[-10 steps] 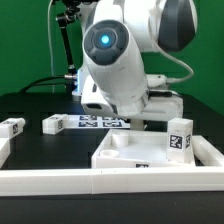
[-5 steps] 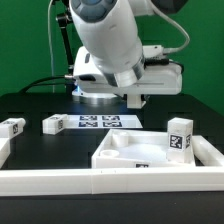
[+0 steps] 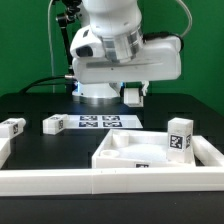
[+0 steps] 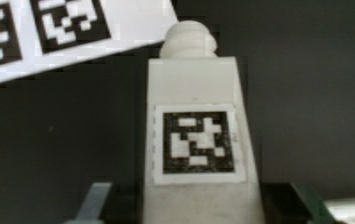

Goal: Assemble square table

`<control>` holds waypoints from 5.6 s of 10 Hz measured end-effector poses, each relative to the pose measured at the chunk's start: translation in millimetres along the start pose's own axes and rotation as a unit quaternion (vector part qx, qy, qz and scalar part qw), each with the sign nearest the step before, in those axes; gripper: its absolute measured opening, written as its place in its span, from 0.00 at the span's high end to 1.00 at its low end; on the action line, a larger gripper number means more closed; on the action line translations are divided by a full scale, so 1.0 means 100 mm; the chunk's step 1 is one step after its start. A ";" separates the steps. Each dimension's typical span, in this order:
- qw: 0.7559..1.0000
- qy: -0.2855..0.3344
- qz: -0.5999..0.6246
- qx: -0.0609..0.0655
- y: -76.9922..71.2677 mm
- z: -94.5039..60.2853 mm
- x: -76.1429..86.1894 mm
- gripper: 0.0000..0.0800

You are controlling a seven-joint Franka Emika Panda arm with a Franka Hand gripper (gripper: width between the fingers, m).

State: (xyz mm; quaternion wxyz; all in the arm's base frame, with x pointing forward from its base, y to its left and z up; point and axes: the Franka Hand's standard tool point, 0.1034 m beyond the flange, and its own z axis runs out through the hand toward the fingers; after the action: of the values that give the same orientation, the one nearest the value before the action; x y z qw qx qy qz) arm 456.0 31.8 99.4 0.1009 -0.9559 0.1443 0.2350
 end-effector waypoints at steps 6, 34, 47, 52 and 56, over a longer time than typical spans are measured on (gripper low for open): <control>0.972 0.235 -0.022 -0.003 0.00 -0.29 0.26 0.64; 0.868 0.483 -0.094 -0.064 0.16 -0.90 1.11 0.64; 0.855 0.502 -0.107 -0.073 0.05 -0.72 1.21 0.64; 0.858 0.497 -0.107 -0.076 0.06 -0.62 1.23 0.64; 0.849 0.510 -0.109 -0.081 0.08 -0.56 1.24 0.64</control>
Offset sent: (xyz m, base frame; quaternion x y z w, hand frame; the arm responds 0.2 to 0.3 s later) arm 0.0000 0.0000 0.0000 0.0000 0.1938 0.0000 0.9810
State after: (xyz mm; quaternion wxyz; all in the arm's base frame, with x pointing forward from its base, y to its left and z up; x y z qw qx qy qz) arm 581.9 -18.5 87.3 -0.0399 -0.9558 0.0504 -0.2869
